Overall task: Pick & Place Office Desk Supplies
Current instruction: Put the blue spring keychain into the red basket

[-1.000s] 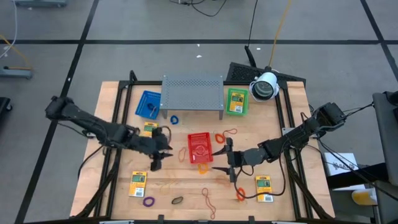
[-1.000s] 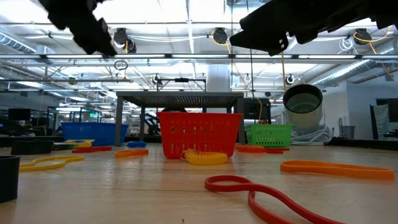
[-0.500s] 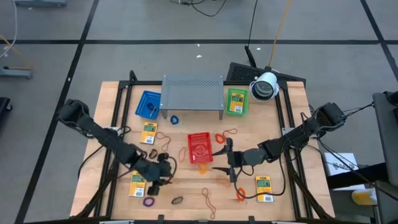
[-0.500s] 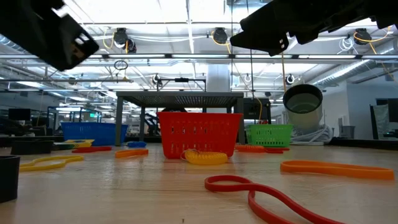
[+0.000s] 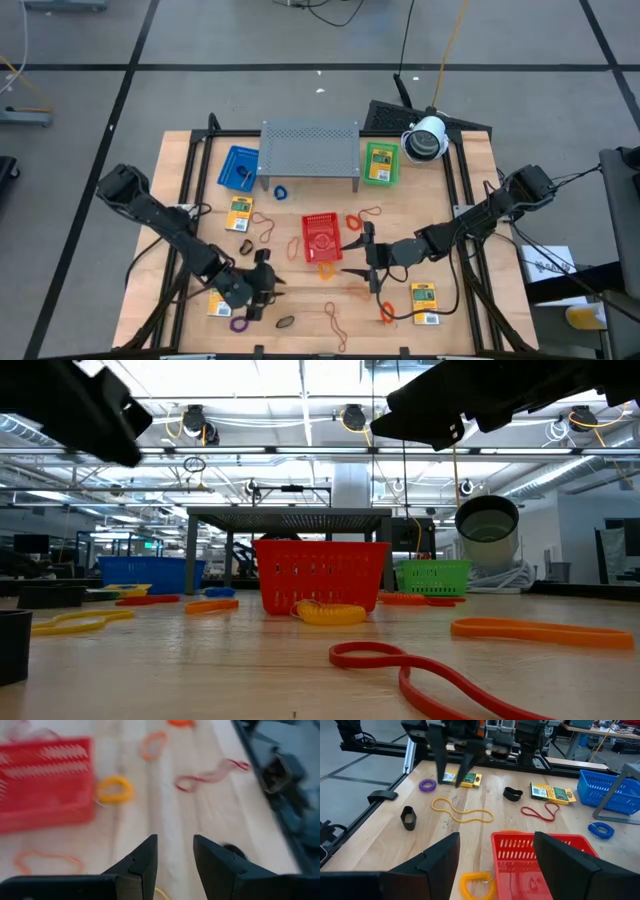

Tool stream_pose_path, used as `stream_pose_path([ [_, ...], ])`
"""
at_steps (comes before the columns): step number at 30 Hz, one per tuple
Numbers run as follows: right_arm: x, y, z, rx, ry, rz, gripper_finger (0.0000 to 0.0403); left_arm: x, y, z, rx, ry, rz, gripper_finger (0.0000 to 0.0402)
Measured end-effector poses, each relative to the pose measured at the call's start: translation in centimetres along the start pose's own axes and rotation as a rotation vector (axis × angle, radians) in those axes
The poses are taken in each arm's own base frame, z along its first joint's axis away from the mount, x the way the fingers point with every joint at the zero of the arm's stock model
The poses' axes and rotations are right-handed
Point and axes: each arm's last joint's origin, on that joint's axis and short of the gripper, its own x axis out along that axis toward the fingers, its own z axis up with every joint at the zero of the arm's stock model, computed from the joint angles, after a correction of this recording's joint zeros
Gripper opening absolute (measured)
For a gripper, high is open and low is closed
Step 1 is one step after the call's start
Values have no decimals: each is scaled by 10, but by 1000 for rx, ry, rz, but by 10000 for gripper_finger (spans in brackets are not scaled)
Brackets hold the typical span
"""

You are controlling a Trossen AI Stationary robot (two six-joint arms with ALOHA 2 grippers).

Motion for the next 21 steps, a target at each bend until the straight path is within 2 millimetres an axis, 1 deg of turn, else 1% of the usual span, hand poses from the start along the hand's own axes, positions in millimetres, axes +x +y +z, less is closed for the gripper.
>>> stream_pose_path([
  [3, 0, 0, 0, -1, 3, -1, 247, 2, 5, 5, 42, -43, 54, 131],
  [5, 0, 0, 0, -2, 5, -1, 247, 5, 10, 10, 57, -58, 44, 131],
  [8, 0, 0, 0, 1, 5, -1, 247, 10, 17, 11, 55, -20, 12, 131],
  [10, 0, 0, -1, 7, 5, -1, 247, 11, 22, 10, 61, -3, 43, 131],
  [12, 0, 0, -1, 9, 5, -2, 247, 12, 30, 9, 74, 5, 134, 131],
  [16, 0, 0, -1, 20, 9, -2, 247, 8, 56, 12, 82, 22, 381, 131],
  [19, 0, 0, -1, 20, 12, -3, 247, 4, 81, 13, 67, 102, 461, 131],
  [21, 0, 0, -1, 20, 12, -3, 247, 2, 98, 14, 34, 152, 482, 131],
])
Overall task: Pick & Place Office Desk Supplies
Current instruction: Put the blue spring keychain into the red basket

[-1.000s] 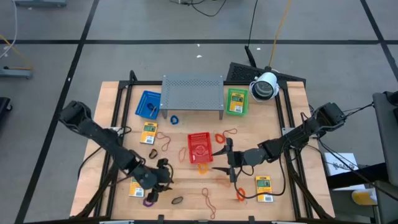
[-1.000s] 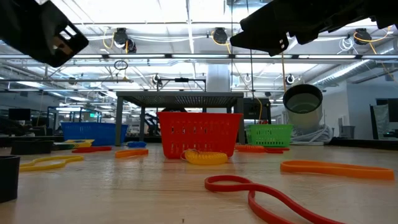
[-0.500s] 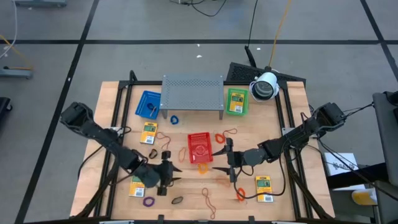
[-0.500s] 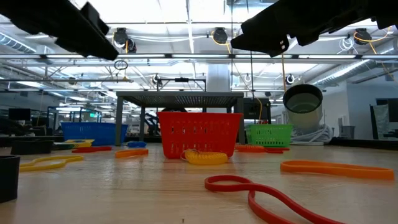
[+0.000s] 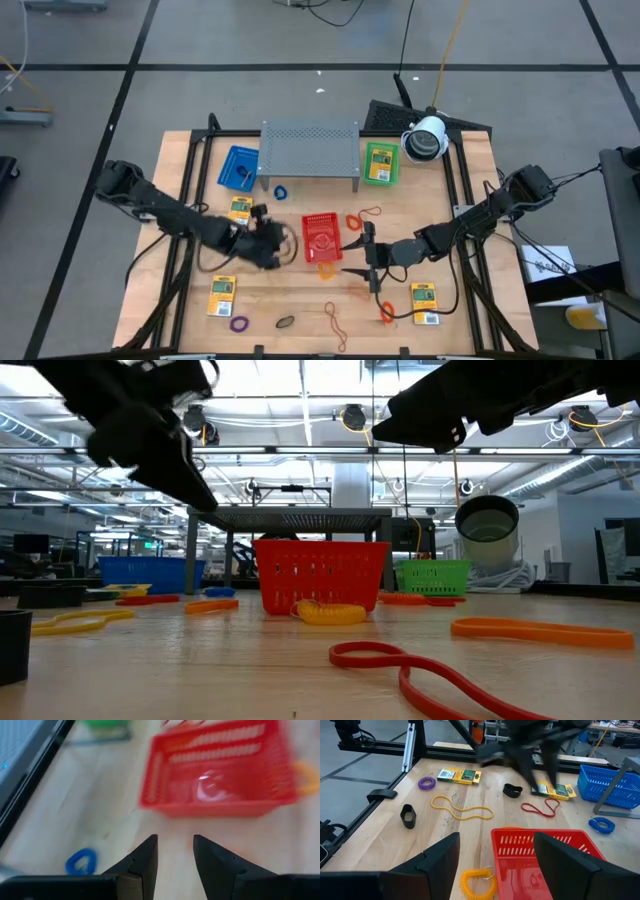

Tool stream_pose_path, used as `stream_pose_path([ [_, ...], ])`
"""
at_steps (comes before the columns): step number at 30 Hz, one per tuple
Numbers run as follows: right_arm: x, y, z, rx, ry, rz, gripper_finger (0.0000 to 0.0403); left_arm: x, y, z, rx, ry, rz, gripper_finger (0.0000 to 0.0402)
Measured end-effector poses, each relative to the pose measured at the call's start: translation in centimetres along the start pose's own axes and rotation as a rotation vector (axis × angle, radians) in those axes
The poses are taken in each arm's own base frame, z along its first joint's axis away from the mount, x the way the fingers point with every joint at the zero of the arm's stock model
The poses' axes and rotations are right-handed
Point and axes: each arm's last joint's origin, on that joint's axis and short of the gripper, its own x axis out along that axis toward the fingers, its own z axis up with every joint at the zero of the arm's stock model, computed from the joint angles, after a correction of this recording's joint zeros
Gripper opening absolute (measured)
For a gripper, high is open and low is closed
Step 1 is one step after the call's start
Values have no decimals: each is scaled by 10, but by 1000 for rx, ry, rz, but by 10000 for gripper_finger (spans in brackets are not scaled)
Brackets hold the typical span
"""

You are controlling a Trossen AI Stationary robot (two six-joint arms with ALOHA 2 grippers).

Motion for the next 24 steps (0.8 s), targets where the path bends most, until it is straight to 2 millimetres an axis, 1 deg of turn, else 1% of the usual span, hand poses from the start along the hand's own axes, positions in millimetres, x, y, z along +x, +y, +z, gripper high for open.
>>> stream_pose_path([
  [2, 0, 0, 0, 0, 0, 0, 247, 8, 12, 0, -10, 53, 1, 131],
  [5, 0, 0, 0, 0, 0, 0, 247, 18, 26, 0, -14, 103, 6, 131],
  [11, 0, 0, 0, 0, 0, -1, 247, 34, 44, 0, -57, 142, 107, 131],
  [15, 0, 0, 0, 1, 0, -1, 247, 41, 47, -3, -123, 156, 179, 131],
  [19, 0, 0, 1, 3, -7, -10, 247, 47, 43, -6, -190, 143, 238, 131],
  [24, 0, -3, 1, 4, -16, -122, 247, 59, 36, -9, -297, 118, 274, 131],
])
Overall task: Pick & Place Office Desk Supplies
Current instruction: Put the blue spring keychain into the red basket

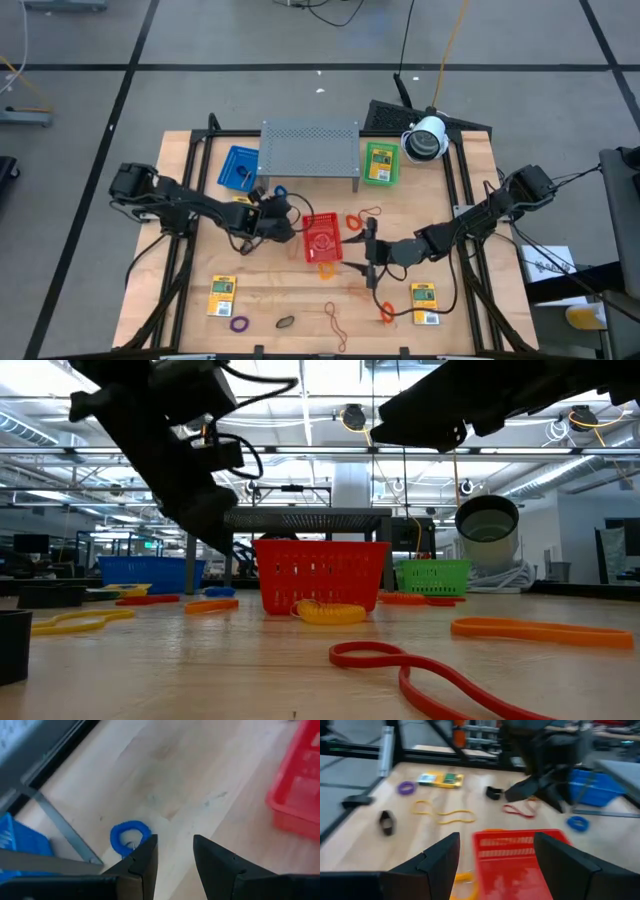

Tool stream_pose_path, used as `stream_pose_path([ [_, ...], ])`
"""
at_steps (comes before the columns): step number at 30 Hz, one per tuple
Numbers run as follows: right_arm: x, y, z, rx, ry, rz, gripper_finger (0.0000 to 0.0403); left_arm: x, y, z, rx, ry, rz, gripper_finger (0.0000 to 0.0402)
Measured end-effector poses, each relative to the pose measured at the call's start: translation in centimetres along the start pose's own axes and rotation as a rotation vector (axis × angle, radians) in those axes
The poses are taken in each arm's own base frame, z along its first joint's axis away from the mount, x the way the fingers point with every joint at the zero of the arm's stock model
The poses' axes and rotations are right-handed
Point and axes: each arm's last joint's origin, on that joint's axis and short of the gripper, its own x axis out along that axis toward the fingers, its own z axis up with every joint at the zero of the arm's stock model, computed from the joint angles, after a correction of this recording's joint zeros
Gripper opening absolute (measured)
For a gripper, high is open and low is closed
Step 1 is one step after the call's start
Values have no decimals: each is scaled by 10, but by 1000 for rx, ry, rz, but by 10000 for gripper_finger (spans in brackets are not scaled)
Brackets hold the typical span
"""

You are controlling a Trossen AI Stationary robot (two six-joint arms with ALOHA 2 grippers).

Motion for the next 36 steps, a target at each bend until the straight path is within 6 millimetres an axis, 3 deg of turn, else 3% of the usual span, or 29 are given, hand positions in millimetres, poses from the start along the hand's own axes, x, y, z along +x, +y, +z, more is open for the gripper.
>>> stream_pose_path([
  [5, 0, -4, -2, 12, -5, -118, 247, 13, -9, -3, -151, -32, 26, 131],
  [10, -4, -9, -22, 19, -7, -187, 247, 23, -18, -11, -319, -48, 52, 131],
  [19, -19, -20, -49, -8, -61, -192, 247, 20, -36, -31, -498, -226, 170, 131],
  [30, -20, -18, -44, -128, -115, -120, 247, 40, -53, -55, -571, -222, 169, 131],
  [36, -20, -16, -45, -178, -106, -62, 247, 40, -57, -60, -595, -228, 154, 131],
])
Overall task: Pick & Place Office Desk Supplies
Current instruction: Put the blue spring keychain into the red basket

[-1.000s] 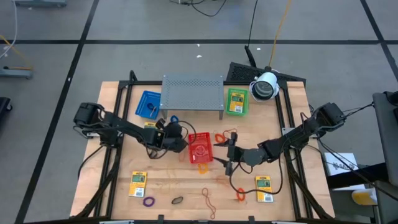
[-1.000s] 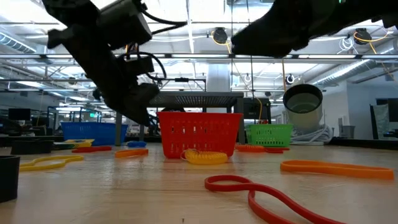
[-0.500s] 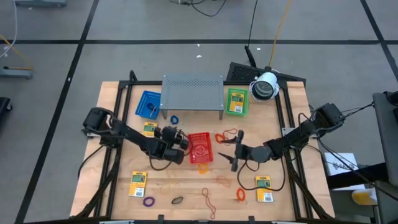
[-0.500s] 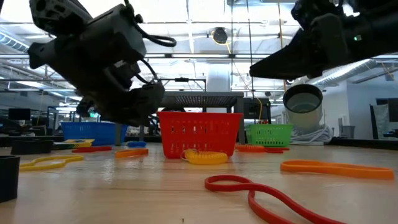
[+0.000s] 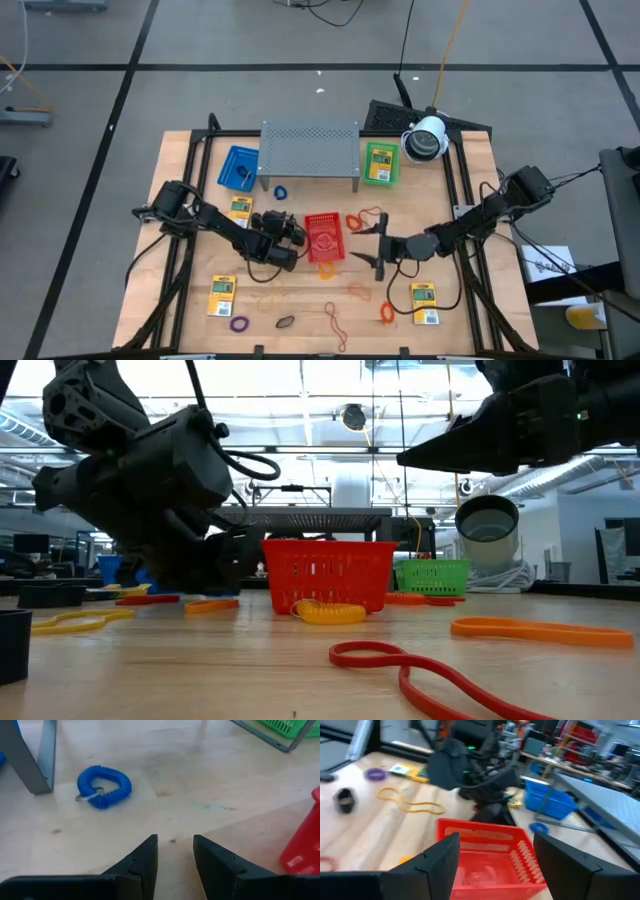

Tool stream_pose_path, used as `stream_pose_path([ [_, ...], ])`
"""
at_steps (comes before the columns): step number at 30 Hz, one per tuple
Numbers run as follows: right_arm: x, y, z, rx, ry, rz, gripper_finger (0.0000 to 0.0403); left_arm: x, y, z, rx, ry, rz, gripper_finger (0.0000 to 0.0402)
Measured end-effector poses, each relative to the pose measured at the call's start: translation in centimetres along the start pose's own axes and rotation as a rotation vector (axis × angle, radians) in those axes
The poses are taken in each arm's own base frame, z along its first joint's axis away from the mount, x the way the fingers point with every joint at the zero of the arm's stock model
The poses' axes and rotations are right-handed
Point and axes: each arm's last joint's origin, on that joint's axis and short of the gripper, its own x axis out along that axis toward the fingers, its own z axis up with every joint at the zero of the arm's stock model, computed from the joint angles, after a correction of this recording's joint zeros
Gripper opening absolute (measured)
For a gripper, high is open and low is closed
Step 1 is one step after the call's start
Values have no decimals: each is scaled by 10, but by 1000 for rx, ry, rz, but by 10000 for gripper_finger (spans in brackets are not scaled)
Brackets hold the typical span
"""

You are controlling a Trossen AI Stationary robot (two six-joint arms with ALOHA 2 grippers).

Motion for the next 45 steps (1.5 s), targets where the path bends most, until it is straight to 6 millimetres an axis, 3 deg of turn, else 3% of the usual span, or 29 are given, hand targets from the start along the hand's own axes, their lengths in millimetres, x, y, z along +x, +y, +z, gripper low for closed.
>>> stream_pose_path([
  [7, 0, 1, -1, -8, 7, 29, 247, 3, 1, 3, 45, -67, 28, 131],
  [33, -1, -2, -8, -26, 37, 20, 247, 46, 18, 31, 100, -68, 196, 131],
  [45, -2, -5, -13, 6, 55, 9, 247, 51, 20, 34, 104, -58, 213, 131],
])
